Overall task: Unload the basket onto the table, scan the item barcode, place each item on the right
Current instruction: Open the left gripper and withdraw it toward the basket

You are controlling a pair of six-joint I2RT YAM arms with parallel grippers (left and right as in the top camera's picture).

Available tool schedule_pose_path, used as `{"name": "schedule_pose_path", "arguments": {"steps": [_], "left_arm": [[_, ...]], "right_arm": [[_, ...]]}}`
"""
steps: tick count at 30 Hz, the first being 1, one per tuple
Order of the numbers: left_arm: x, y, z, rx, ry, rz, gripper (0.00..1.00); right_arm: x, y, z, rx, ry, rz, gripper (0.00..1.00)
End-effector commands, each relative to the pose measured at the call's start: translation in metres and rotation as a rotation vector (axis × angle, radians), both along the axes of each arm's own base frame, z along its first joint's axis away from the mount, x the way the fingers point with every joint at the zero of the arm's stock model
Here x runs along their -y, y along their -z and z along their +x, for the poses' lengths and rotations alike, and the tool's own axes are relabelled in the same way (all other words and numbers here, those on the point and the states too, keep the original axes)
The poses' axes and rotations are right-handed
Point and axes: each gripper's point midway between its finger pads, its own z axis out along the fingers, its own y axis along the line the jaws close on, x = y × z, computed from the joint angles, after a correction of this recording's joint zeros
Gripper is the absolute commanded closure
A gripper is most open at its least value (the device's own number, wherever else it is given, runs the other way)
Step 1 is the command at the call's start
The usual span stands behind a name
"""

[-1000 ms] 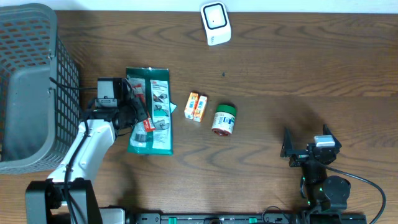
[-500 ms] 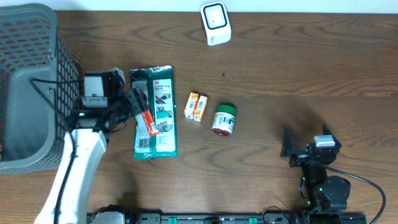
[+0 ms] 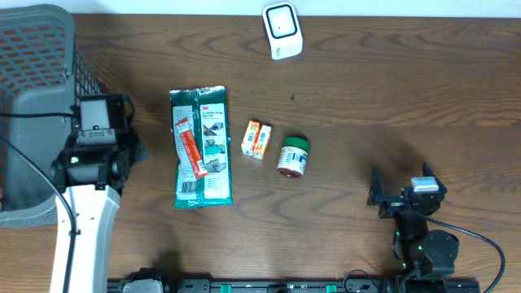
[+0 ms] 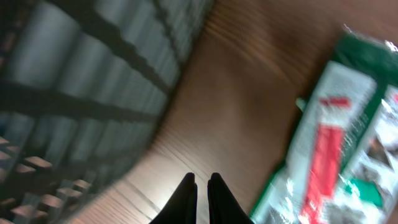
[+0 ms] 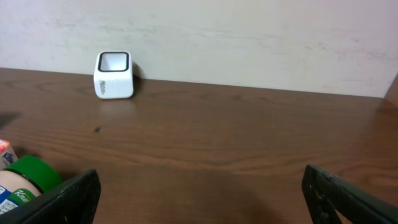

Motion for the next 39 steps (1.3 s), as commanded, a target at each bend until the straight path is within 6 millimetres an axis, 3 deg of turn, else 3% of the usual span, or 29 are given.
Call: {"name": "schedule_pose_path", "arguments": {"steps": [1, 10, 16, 19, 23, 25, 26, 39], "left_arm": [[-0.031, -0.014, -0.003, 0.034, -0.102, 0.069, 0.89], [-0.065, -0.015, -0.014, 0.056, -0.224, 0.05, 0.9], [-0.027, -0.008, 0.005, 0.094, -0.06, -0.15, 0.83], [-0.005, -0.006, 0.011, 0.11, 0.018, -0.252, 0.7], [0.006, -0.006, 0.013, 0.119, 0.051, -0.309, 0.4], [0.006, -0.005, 0.013, 0.117, 0.051, -0.31, 0.18], [0.006, -0.005, 0.013, 0.118, 0.051, -0.309, 0.16], [0.006, -0.005, 0.013, 0.118, 0.051, -0.309, 0.15]], "right_arm": [[0.002, 0.0, 0.0, 0.001, 0.007, -0.012, 0.01], [0.002, 0.0, 0.0, 0.001, 0.007, -0.012, 0.01], [0.002, 0.0, 0.0, 0.001, 0.007, -0.012, 0.01], [0.002, 0.0, 0.0, 0.001, 0.007, -0.012, 0.01], [0.002, 0.0, 0.0, 0.001, 0.007, -0.012, 0.01], [0.002, 0.0, 0.0, 0.001, 0.007, -0.012, 0.01], [0.002, 0.0, 0.0, 0.001, 0.007, -0.012, 0.01], [0.002, 0.0, 0.0, 0.001, 0.007, -0.012, 0.01]]}}
